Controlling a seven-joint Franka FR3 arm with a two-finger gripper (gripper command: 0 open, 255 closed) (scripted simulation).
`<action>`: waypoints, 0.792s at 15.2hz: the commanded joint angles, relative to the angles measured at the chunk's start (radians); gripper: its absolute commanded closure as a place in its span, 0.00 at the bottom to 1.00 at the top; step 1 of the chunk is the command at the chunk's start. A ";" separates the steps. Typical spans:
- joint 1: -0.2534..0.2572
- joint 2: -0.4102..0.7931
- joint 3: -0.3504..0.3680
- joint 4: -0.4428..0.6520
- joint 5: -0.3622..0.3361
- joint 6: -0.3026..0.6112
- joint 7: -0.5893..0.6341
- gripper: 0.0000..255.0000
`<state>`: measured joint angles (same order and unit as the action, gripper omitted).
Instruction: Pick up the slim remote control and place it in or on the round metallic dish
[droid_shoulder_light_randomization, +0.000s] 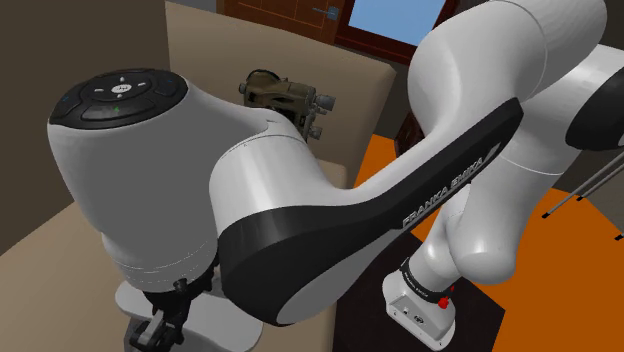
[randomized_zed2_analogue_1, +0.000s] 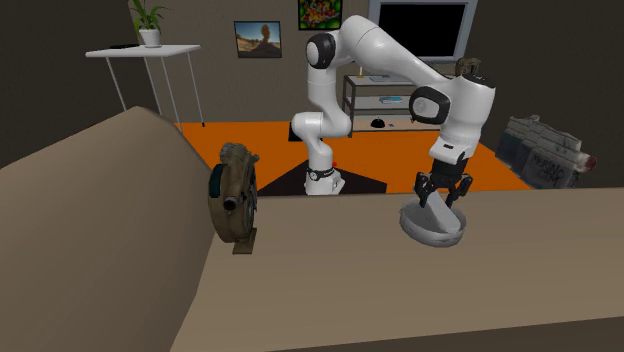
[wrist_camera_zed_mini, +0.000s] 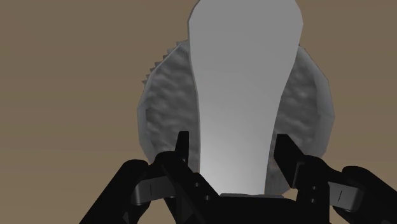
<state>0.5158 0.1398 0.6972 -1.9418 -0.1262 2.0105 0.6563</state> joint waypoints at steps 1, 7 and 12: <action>0.000 0.000 0.000 0.000 0.000 0.000 0.000 1.00; 0.000 0.000 0.000 0.000 0.000 0.000 0.000 0.00; -0.003 -0.034 0.005 0.095 0.028 -0.119 -0.020 0.00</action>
<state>0.5157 0.1142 0.7032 -1.8537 -0.1043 1.9052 0.6437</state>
